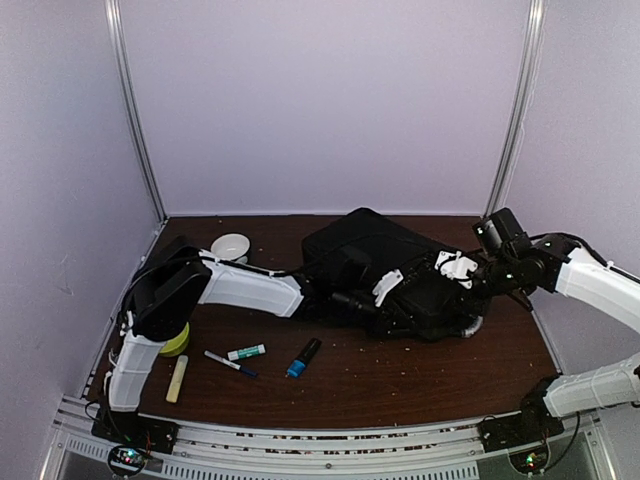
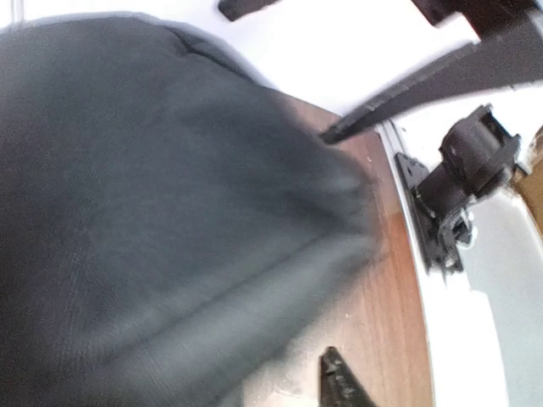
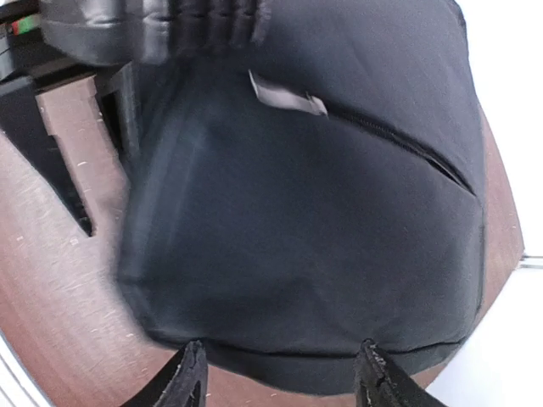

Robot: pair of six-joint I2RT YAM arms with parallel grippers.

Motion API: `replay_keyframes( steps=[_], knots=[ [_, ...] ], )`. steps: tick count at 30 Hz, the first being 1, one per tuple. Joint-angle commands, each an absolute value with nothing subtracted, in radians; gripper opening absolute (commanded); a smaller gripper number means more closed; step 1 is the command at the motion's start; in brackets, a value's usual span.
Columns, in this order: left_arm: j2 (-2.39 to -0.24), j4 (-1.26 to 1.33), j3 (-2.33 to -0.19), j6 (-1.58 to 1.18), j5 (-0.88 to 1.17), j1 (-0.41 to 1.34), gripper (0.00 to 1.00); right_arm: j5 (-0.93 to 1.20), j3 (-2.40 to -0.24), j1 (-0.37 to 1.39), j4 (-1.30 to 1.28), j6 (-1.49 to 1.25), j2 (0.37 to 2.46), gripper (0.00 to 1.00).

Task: Pack the student bag
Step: Rotate the student bag at the center of the board.

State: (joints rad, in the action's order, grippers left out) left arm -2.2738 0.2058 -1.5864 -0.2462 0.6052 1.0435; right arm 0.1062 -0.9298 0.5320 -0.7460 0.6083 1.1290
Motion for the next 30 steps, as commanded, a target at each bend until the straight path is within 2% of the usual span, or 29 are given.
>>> replay_keyframes(
  steps=[1,3,7,11,16,19,22,30],
  knots=[
    [-2.132,0.194,-1.475,-0.178,0.625,1.055,0.45,0.171,-0.907,0.535,-0.843,0.562,1.110,0.59],
    [-2.039,0.107,-1.384,-0.109,0.607,1.054,0.50,0.180,-0.910,0.538,-0.881,0.557,1.110,0.60],
    [-1.899,-0.039,-1.255,-0.003,0.512,1.051,0.51,0.255,-0.911,0.560,-0.956,0.580,1.080,0.56],
    [-1.842,0.019,-1.161,-0.029,0.448,1.012,0.48,0.312,-0.903,0.668,-0.961,0.560,1.110,0.49],
    [-1.821,0.191,-1.076,-0.167,0.358,0.961,0.45,0.423,-0.970,0.704,-0.926,0.485,1.298,0.43],
    [-1.797,0.226,-1.051,-0.216,0.253,0.950,0.46,0.382,-0.984,0.711,-0.831,0.411,1.358,0.44],
    [-1.777,0.229,-1.042,-0.232,0.191,0.950,0.47,0.354,-0.978,0.715,-0.731,0.317,1.384,0.52],
    [-1.728,0.252,-0.988,-0.274,0.101,0.950,0.48,0.313,-0.963,0.722,-0.589,0.066,1.458,0.54]
  ],
)
